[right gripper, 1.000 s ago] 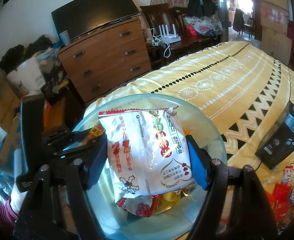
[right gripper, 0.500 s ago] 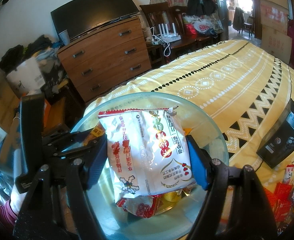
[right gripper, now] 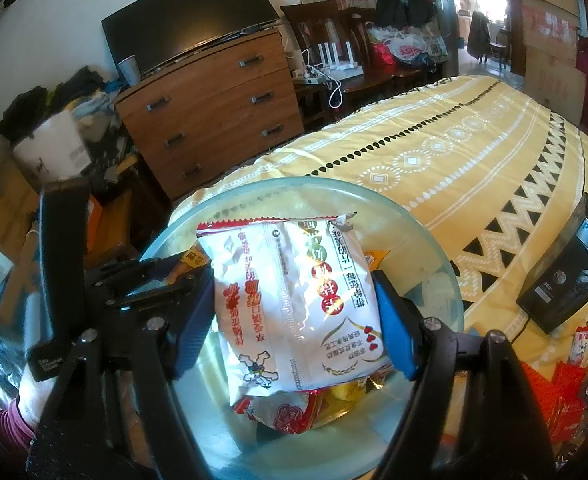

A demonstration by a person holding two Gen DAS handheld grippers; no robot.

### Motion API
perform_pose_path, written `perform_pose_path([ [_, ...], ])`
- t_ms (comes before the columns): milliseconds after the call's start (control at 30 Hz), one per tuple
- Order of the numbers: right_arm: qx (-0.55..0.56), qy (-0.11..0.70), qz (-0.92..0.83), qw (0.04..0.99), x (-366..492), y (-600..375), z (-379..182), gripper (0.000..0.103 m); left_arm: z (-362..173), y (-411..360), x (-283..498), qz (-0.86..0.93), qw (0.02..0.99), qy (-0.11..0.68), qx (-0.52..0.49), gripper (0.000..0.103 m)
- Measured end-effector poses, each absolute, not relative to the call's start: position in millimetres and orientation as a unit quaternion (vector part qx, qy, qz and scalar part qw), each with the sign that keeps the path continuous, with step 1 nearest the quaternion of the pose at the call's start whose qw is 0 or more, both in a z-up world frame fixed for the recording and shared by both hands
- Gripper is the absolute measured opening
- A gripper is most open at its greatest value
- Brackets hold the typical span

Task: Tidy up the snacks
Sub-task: 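Open both tools to release the packets into the glass bowl, then move both open tools from the bowl over to the snack pile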

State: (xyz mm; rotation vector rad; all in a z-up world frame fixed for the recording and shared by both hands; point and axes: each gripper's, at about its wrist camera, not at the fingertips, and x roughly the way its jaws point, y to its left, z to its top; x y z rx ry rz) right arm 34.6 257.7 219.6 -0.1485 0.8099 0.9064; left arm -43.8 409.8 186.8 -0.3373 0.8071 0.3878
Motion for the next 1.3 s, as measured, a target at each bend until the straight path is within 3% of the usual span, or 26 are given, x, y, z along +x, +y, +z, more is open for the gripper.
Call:
perform_pose_path([
  [133,-0.069,0.382,0.426,0.818,36,257,218,0.076,185,413,-46,0.190,0.885,0.391,-0.168,0.035],
  [267,-0.063,0.389,0.424,0.815,38,257,212,0.076,183,418,-46,0.191,0.881,0.393,-0.180,0.048],
  [433,-0.065,0.394,0.421,0.815,39,257,207,0.077,184,419,-47,0.199,0.880,0.390,-0.182,0.055],
  [533,-0.065,0.392,0.419,0.816,38,257,208,0.085,184,420,-46,0.201,0.879,0.393,-0.180,0.057],
  [667,-0.074,0.386,0.412,0.822,37,258,208,0.095,184,418,-44,0.207,0.877,0.399,-0.170,0.071],
  [1133,-0.074,0.381,0.408,0.827,34,253,210,0.095,185,418,-43,0.217,0.874,0.403,-0.161,0.072],
  [1200,-0.074,0.377,0.408,0.828,33,252,212,0.096,186,417,-43,0.221,0.874,0.403,-0.158,0.079],
  [1300,-0.073,0.372,0.409,0.830,30,247,216,0.096,188,414,-45,0.222,0.876,0.400,-0.153,0.080],
])
